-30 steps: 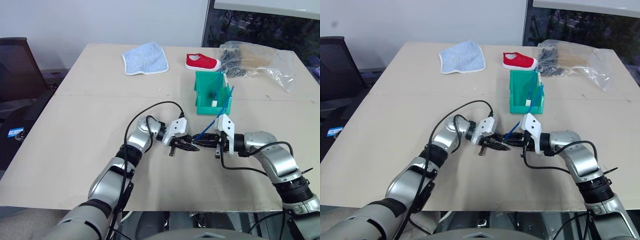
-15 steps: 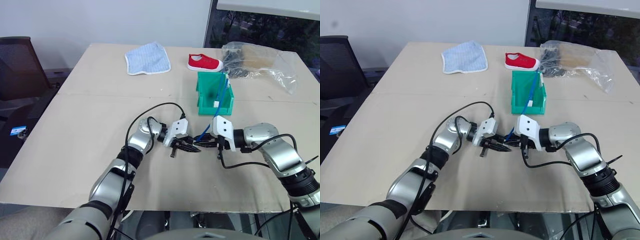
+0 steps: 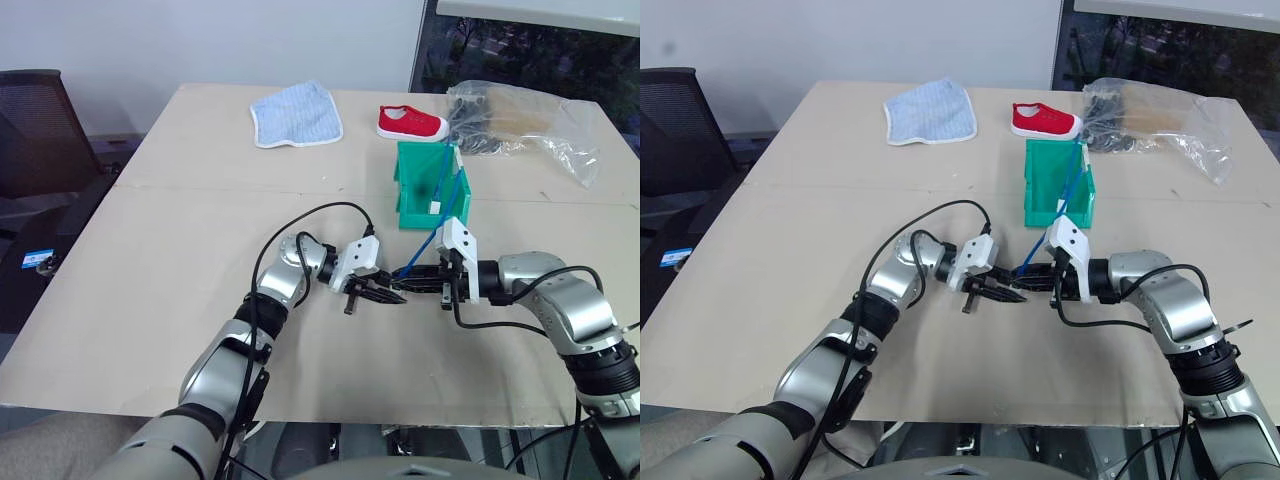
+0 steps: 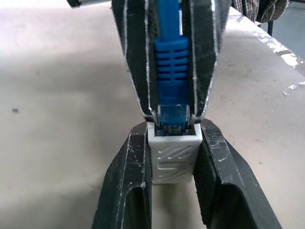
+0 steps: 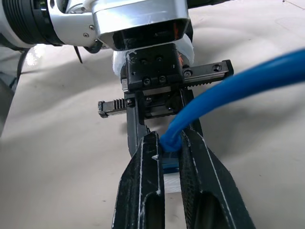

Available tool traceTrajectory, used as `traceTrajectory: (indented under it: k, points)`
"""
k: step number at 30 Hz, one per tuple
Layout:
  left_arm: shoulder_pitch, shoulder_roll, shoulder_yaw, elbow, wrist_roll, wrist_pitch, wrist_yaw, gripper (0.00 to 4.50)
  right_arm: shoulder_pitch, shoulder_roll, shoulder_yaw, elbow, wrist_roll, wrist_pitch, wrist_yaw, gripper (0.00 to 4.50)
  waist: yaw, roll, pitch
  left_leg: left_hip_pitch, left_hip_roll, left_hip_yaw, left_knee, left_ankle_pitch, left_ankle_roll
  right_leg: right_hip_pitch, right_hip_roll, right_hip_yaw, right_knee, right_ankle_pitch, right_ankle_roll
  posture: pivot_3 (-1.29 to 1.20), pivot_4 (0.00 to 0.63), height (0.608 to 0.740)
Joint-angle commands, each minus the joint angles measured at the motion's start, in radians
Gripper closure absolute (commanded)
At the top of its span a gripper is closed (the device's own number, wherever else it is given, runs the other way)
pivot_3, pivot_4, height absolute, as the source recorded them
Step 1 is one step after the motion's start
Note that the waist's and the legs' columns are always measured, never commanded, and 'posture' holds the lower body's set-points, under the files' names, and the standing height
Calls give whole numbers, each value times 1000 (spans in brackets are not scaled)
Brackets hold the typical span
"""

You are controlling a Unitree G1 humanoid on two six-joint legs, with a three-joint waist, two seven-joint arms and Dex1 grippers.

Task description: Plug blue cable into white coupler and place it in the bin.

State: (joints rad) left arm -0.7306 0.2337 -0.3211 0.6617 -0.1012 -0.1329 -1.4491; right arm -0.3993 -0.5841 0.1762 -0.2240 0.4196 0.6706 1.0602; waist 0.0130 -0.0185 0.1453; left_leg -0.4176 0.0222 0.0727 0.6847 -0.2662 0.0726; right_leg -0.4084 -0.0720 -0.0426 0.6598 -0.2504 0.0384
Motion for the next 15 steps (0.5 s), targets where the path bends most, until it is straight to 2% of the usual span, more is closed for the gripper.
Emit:
traceTrajectory:
  k: [1, 2, 4, 5, 7, 11, 15]
  points:
    - [19, 4, 7, -41, -3, 30, 23, 3928, -35, -3, -13, -69, 36, -9, 13, 4500, -1, 0, 0, 0, 0, 0, 0, 0, 0, 0, 0, 0, 0, 0, 0, 0, 150, 740]
    - [23, 7, 10, -57, -14, 57, 17, 3928, -37, 0, -12, -68, 38, -11, 12, 4500, -1, 0, 1, 0, 0, 0, 0, 0, 0, 0, 1, 0, 0, 0, 0, 0, 150, 740]
    - [36, 19, 14, -107, -42, 123, -3, 2897, -40, 2, -8, -65, 35, -16, 11, 4500, -2, 1, 1, 0, 0, 0, 0, 0, 0, 0, 2, 0, 1, 0, 0, 0, 150, 740]
    - [43, 26, 13, -132, -47, 144, -4, 2698, -42, 2, -6, -63, 30, -21, 11, 4500, -4, 2, 2, 0, 0, 0, 0, 0, 0, 0, 2, 0, 1, 0, 0, 0, 150, 740]
    - [56, 31, 27, -179, -51, 166, 36, 1925, -44, 1, -3, -59, 23, -28, 4, 4500, -3, 2, 2, 0, 0, 0, 0, 0, 0, -1, 3, 0, 1, 0, 0, 0, 150, 740]
    - [114, 79, 84, -355, -83, 274, 126, 45, -50, 12, -38, -63, 47, 1, -39, 4500, -1, 2, 3, 0, 0, 0, 0, 0, 0, 0, 2, 0, 1, 0, 0, 0, 150, 740]
    - [178, 122, 184, -598, -162, 464, 259, 45, -72, -18, -98, -58, 83, 59, -74, 4500, -2, 2, 3, 0, 0, 0, 0, 0, 0, -1, 0, 1, 1, 0, 0, 0, 150, 740]
